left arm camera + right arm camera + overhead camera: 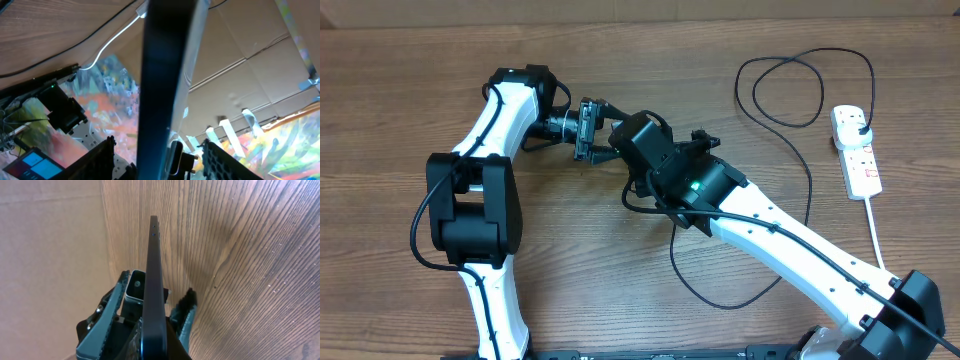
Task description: Plug charger to phone and switch on socket
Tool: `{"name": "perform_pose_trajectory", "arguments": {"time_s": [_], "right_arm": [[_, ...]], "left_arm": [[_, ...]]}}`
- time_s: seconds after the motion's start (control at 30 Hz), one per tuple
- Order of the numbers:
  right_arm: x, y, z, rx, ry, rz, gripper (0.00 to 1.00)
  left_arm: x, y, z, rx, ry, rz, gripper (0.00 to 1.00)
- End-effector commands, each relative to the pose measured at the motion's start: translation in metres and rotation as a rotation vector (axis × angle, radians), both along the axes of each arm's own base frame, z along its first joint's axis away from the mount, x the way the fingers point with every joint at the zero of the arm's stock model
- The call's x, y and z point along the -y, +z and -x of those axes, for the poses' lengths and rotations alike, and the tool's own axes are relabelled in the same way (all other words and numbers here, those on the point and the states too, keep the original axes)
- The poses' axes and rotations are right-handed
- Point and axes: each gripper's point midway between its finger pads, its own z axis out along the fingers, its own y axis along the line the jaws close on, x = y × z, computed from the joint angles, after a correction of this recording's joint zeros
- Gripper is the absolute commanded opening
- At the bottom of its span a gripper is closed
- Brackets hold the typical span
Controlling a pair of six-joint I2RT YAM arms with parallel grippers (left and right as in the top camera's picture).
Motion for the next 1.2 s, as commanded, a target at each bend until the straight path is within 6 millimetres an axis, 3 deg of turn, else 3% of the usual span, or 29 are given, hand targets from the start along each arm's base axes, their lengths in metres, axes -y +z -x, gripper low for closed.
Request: {"name": "perform_pose_trajectory", "arguments": {"time_s": [0.0,0.33,0.5,0.9,0.97,1.17], "right_arm": [[-0.0034,0.0135,-0.0043,0.035,-0.012,-0.024,0.04],[-0.0097,0.0117,0.0,0.01,0.019,-0.047,0.04],[-0.0097,0.0117,0.0,0.01,0.019,-0.047,0.04],[-0.0132,0.0107,0.0026,-0.002,0.042,-0.055,0.07],[-0.0131,0.0106,0.0027,-0.002,0.045,-0.052,0.12],[-0.0092,0.0109,-0.0007,0.035,0.126,0.035,0.57]], "left_arm": [[0.0029,0.0018,-0.0009,-0.014,-0.003,-0.008,0.52],[0.0029,0.0019,-0.001,-0.031,-0.001,-0.01,0.31],[0.0029,0.0018,-0.0009,-0.031,-0.001,-0.01,0.26],[0.003,0.0024,-0.001,-0.032,0.0,-0.007,0.04],[0.003,0.0024,-0.001,-0.032,0.0,-0.007,0.04],[0.003,0.0022,-0.0018,-0.006,-0.003,-0.004,0.04]]}}
